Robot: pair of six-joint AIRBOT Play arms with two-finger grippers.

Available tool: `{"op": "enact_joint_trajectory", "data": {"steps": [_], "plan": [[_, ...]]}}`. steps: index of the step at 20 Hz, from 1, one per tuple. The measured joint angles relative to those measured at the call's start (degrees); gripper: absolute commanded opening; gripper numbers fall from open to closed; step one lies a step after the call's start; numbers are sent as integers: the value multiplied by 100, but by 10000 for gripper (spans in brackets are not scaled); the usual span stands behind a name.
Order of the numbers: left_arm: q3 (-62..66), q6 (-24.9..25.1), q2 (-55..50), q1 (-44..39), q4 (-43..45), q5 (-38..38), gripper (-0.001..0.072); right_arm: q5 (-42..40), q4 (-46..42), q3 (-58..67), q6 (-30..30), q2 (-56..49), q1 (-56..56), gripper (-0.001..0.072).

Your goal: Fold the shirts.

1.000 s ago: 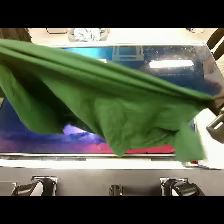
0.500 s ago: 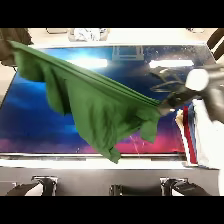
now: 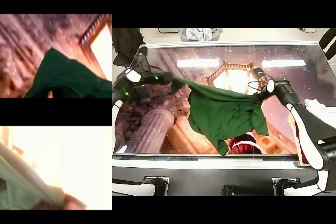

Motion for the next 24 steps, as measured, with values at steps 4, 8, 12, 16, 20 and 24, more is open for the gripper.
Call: {"op": "enact_joint_trajectory", "data": {"steps": [4,8,12,16,20,24], "plan": [[168,-42,-87,273,-4,-1659,353,708,444,374,-691,428,-649,495],[-1349,216,369,492,-597,-2671,578,2352,667,415,-1565,730,-1659,498],[-3335,726,881,199,-1692,-2295,501,3565,772,216,-1987,815,-2267,499],[-4168,922,1005,-348,-2376,-1512,495,4009,955,76,-2129,844,-2439,499],[-4395,839,1036,-660,-2632,-776,287,4179,1019,7,-2203,848,-2494,679],[-4461,745,1043,-743,-2651,-251,25,4116,1416,-437,-2363,848,-2509,705]]}}
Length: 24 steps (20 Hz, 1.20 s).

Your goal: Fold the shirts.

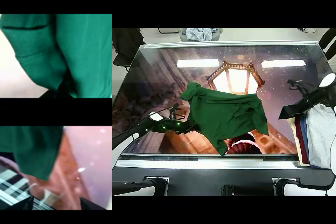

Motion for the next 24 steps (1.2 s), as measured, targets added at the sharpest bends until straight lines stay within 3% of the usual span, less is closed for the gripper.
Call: {"op": "enact_joint_trajectory", "data": {"steps": [7,12,16,17,18,19,20,24], "plan": [[-11,-46,181,-20,-24,131,24,-1075,1379,-1749,-385,0,0,713],[-11,-46,396,-20,-37,114,25,-1779,1596,-2457,-457,0,-7,709],[-11,-46,487,-20,-39,107,25,-1869,1718,-2629,-389,-35,52,699],[-13,-44,501,-20,-39,105,25,-1875,1731,-2667,-363,-57,136,654],[-13,-44,518,-20,-39,105,25,-1906,1729,-2693,-334,-92,234,528],[-13,-44,529,-17,-44,103,25,-1998,1729,-2726,-275,-140,369,309],[-13,-44,544,-2,-42,98,25,-2175,1644,-2745,-210,-170,494,36],[17,-17,638,227,-42,15,23,-2465,1624,-2708,-31,-205,820,37]]}}
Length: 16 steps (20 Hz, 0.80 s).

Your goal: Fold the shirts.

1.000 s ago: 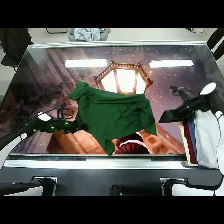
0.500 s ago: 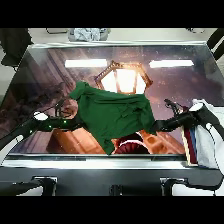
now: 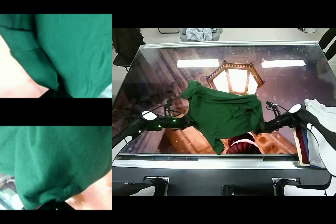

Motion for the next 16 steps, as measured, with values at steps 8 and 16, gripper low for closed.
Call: {"op": "enact_joint_trajectory", "data": {"steps": [8,16], "plan": [[2129,398,1351,1165,177,-1097,22,-7,-809,2218,-407,1816,105,38],[6625,-791,2485,2507,981,-1322,21,-219,-3628,5099,568,4470,127,38]]}}
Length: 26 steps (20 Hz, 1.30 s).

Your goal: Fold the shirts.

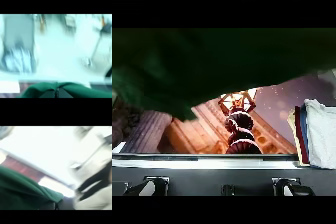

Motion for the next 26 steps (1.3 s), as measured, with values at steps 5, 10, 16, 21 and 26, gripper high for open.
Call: {"op": "enact_joint_trajectory", "data": {"steps": [5,10,16,21,26], "plan": [[787,-461,234,125,-96,-33,20,315,-468,302,160,439,0,38],[774,-568,-155,144,188,-566,20,710,-597,361,195,-114,2,40],[-1084,-219,-1381,-247,490,-938,21,1331,-352,-66,284,-2420,7,40],[-1998,616,-3014,-682,682,-273,23,299,138,-245,999,-4481,0,41],[-2188,1123,-4260,-1045,723,170,25,-542,1344,-280,1353,-5692,-4,42]]}}
